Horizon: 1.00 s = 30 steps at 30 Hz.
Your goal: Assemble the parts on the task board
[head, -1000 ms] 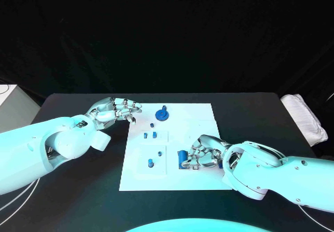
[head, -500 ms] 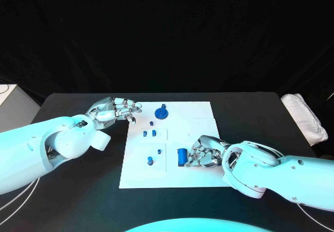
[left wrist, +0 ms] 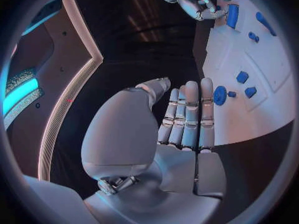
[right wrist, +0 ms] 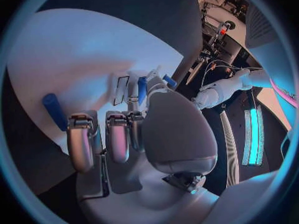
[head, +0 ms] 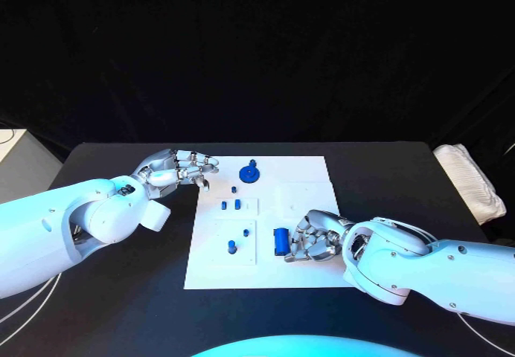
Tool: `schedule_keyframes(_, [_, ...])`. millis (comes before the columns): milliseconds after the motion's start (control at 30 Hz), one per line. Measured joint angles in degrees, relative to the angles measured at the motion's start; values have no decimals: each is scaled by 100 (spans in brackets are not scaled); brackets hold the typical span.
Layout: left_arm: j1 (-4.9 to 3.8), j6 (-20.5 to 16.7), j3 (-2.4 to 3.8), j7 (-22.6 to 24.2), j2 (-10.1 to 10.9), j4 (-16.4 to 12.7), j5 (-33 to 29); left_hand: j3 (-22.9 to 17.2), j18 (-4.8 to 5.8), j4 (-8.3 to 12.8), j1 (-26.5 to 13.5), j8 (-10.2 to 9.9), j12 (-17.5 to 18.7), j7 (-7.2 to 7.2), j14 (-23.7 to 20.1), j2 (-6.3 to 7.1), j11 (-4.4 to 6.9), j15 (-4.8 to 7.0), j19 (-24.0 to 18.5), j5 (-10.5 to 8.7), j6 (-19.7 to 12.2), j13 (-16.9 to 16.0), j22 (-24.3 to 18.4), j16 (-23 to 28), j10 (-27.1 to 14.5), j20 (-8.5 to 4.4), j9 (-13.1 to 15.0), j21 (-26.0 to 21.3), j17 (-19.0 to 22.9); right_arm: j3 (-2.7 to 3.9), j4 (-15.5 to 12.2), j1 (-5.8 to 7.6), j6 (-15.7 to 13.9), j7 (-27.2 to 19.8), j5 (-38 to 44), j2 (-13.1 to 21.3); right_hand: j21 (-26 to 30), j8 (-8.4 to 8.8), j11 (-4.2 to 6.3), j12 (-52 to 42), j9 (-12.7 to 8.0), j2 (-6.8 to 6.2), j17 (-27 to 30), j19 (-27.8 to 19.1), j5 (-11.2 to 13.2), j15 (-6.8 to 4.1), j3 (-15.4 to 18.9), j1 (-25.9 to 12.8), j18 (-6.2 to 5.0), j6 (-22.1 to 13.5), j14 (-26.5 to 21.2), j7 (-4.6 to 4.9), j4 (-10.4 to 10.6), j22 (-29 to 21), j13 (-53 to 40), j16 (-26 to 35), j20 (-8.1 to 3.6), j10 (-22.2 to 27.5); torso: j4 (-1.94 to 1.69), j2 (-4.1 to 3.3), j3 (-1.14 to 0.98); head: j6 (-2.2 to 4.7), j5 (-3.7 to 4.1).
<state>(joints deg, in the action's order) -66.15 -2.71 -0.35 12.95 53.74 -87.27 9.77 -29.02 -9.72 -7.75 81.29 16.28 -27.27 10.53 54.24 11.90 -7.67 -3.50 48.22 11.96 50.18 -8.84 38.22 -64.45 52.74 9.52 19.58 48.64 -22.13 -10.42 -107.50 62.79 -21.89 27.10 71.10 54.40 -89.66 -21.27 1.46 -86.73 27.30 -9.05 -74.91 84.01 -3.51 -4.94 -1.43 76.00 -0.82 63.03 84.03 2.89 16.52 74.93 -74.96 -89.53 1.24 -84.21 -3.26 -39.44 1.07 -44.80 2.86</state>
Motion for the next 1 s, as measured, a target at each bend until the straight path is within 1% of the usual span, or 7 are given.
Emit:
schedule_keyframes(233, [0,0,0,-3,0,7,-1,0,0,0,0,0,0,0,0,0,0,0,0,0,0,0,0,0,0,0,0,0,0,0,-55,-2,-17,-11,-5,93,0,0,0,0,-1,-100,0,0,-1,0,39,-190,0,0,0,0,39,0,0,0,0,0,2,4,2,4,9])
schedule_keyframes(300, [0,0,0,-3,0,12,-1,0,0,0,0,0,0,0,0,0,0,0,0,0,0,0,0,0,0,0,0,0,1,1,-117,-2,-30,-26,-6,177,0,-22,0,0,-1,-100,0,0,-116,0,161,-265,0,0,0,0,32,-1,1,0,0,0,3,4,2,12,10])
schedule_keyframes(400, [0,0,-1,-5,0,19,-2,0,0,0,0,0,0,0,0,0,0,0,0,0,0,0,0,0,0,0,0,0,1,1,-246,6,-76,-78,-32,353,0,-22,0,66,-1,-120,0,0,-137,0,241,-287,0,0,0,0,30,-1,1,0,0,0,7,8,1,16,19])
schedule_keyframes(533, [0,0,-1,-5,-4,25,-2,0,0,0,0,0,0,0,0,0,0,0,0,0,0,0,0,0,0,0,1,0,1,1,-387,56,-199,-212,-122,615,0,-8,-23,123,-13,-88,0,0,-227,0,301,-314,0,-164,0,51,16,-1,1,0,0,24,13,10,0,27,41])
schedule_keyframes(633, [0,0,-1,-5,-10,27,-3,0,1,0,-1,18,0,0,0,-1,0,0,0,0,0,2,-6,0,0,0,1,-22,0,3,-426,100,-334,-341,-207,874,0,53,-54,123,-34,25,0,0,-282,43,301,-201,0,-256,-1,110,16,-1,1,0,0,10,13,10,0,37,81])
schedule_keyframes(833, [0,0,-5,-5,-19,16,-7,0,0,0,-23,23,0,0,0,-23,0,0,0,0,0,5,-12,0,0,0,1,-22,-4,4,-328,141,-537,-491,-293,1345,0,53,-74,123,-34,54,0,0,-306,43,301,-172,0,-281,-1,94,16,-2,2,0,0,30,8,10,3,46,177])
schedule_keyframes(1000, [4,-1,-9,1,-28,4,-13,0,0,0,-23,23,0,0,0,-23,0,0,0,0,0,5,-12,0,0,0,1,-22,-4,-3,-261,135,-575,-472,-177,1526,0,53,-74,123,-34,53,0,0,-305,43,301,-172,0,-281,-1,95,16,-2,2,0,1,30,7,2,3,66,231])
